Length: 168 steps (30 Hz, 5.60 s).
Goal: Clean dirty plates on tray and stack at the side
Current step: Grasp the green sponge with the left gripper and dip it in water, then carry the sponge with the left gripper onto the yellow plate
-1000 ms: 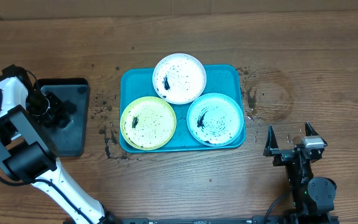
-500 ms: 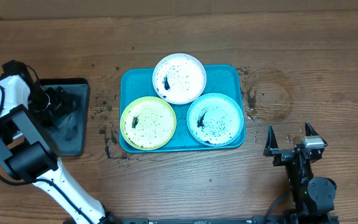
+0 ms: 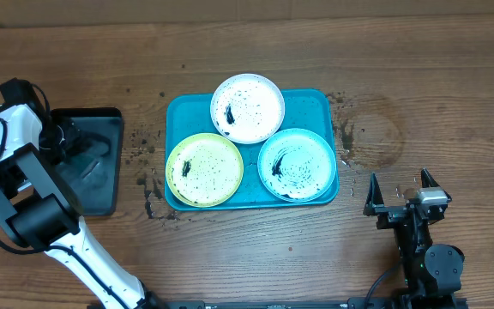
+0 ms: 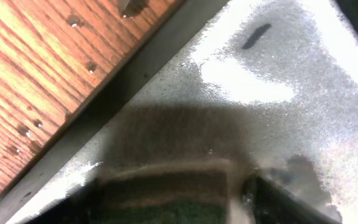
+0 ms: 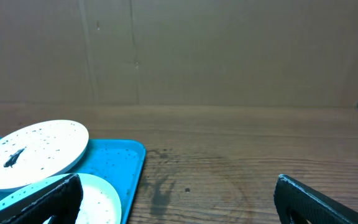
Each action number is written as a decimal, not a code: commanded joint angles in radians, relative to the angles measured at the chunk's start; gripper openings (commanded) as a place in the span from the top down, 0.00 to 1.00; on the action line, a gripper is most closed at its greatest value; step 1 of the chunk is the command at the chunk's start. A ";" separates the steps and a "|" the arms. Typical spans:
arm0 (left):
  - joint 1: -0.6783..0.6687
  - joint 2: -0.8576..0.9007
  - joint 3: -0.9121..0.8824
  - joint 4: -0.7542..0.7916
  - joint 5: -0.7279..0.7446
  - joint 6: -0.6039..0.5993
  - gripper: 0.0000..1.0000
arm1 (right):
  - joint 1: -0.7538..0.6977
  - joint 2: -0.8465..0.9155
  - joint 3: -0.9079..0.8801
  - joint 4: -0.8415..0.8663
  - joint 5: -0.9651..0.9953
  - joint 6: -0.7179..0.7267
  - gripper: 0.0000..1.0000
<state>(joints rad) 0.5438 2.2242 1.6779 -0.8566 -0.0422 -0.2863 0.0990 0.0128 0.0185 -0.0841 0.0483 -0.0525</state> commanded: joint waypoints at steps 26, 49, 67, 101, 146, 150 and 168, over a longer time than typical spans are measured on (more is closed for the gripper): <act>0.004 0.026 -0.010 -0.338 0.189 0.002 0.51 | 0.000 -0.008 -0.010 0.003 -0.005 -0.001 0.00; 0.004 0.026 -0.010 -0.089 0.003 0.002 0.32 | 0.000 -0.008 -0.010 0.003 -0.005 -0.001 0.00; 0.006 0.018 0.218 -0.392 0.010 0.002 0.96 | 0.000 -0.008 -0.010 0.003 -0.005 -0.001 0.00; -0.007 0.018 0.538 -0.768 0.038 -0.103 0.96 | 0.000 -0.008 -0.010 0.003 -0.005 -0.001 0.00; -0.800 -0.087 0.063 -0.469 0.354 0.082 0.96 | 0.000 -0.008 -0.010 0.003 -0.005 -0.001 0.00; -0.789 -0.087 0.028 -0.479 0.272 0.027 0.96 | 0.000 -0.008 -0.010 0.003 -0.005 -0.001 0.00; -0.723 -0.093 0.104 -0.539 0.162 0.021 0.47 | 0.000 -0.008 -0.010 0.003 -0.005 -0.001 0.00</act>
<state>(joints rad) -0.2268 2.1597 1.6554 -1.3418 0.1406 -0.2630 0.0990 0.0128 0.0185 -0.0841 0.0486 -0.0525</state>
